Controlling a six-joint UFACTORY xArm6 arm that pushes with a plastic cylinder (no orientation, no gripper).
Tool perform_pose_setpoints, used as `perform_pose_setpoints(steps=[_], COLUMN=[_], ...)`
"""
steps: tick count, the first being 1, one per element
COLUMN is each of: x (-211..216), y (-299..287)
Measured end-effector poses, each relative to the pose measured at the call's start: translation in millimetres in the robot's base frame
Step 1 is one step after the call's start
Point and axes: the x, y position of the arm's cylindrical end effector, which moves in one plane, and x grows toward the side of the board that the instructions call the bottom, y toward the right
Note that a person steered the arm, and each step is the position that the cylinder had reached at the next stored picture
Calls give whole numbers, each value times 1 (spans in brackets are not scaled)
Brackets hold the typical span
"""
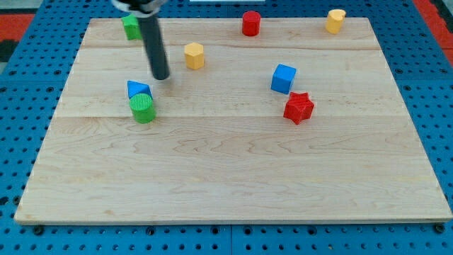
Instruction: Move the blue triangle towards the yellow heart
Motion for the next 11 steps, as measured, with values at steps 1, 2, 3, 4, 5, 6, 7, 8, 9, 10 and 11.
perform_pose_setpoints(steps=[1,2,3,4,5,6,7,8,9,10,11], x=[22,22,25,29,35,63,56,53,53,53,53], y=[-10,-27,-37,8,-17,-26,-21,-63,-64,-64,-64])
